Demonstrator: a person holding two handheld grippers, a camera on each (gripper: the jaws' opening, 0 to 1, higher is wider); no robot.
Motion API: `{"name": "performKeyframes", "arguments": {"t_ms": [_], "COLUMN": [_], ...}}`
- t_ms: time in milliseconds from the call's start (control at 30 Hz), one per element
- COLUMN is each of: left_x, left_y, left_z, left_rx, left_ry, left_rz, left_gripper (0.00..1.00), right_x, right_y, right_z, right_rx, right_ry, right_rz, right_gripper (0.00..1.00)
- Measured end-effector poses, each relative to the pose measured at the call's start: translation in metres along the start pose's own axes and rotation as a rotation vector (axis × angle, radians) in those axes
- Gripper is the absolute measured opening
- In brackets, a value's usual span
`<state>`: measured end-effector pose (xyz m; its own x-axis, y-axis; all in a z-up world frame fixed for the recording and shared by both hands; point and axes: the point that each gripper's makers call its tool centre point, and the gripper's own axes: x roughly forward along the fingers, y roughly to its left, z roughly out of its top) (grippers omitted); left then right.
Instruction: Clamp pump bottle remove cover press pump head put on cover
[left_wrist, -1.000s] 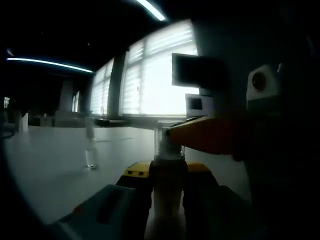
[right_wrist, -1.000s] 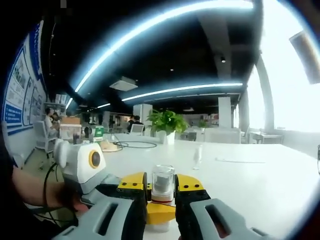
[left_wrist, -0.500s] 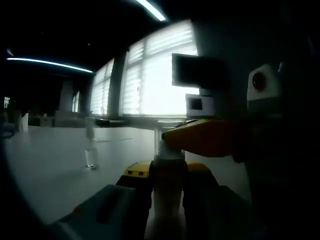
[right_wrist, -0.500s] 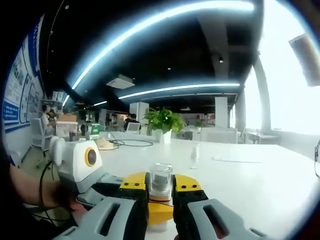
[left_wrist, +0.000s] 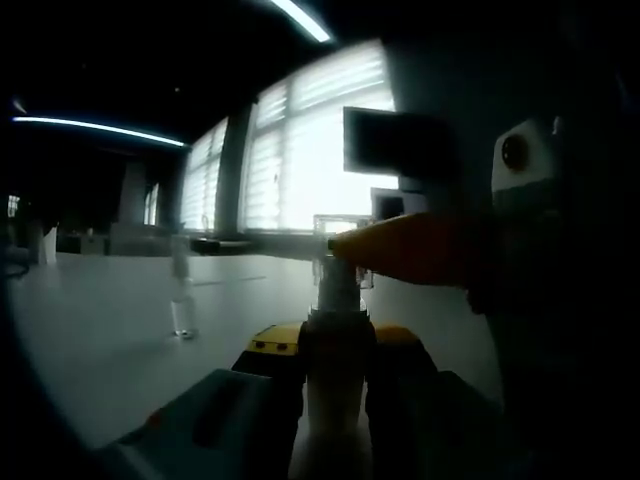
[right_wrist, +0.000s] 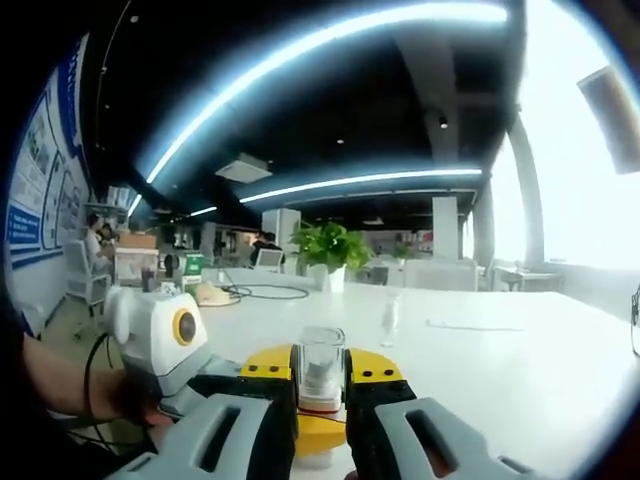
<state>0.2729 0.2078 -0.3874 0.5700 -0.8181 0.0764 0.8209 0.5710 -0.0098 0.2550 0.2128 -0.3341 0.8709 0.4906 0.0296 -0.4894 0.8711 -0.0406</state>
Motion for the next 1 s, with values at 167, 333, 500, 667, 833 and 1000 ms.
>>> {"name": "performKeyframes", "arguments": {"t_ms": [167,333,500,667,833,1000], "left_x": [0.000,0.000,0.000,0.001,0.000,0.000], "left_y": [0.001,0.001,0.001,0.001,0.001,0.001], "left_z": [0.000,0.000,0.000,0.000,0.000,0.000], "left_rx": [0.003,0.003,0.003,0.004,0.005,0.006], "left_ry": [0.000,0.000,0.000,-0.001,-0.001,-0.001], "left_rz": [0.003,0.003,0.004,0.004,0.005,0.005], "left_gripper": [0.14,0.14,0.14,0.14,0.14,0.14], "right_x": [0.001,0.000,0.001,0.000,-0.002,-0.003], "right_y": [-0.002,-0.002,-0.004,-0.003,-0.006,-0.012], "right_z": [0.005,0.012,0.013,0.015,0.020,0.020], "right_rx": [0.013,0.019,0.016,0.015,0.010,0.007], "right_ry": [-0.005,-0.019,-0.022,-0.033,-0.055,-0.056], "right_rz": [0.005,0.013,0.011,0.013,0.017,0.005], "right_gripper": [0.13,0.13,0.13,0.13,0.13,0.13]}}
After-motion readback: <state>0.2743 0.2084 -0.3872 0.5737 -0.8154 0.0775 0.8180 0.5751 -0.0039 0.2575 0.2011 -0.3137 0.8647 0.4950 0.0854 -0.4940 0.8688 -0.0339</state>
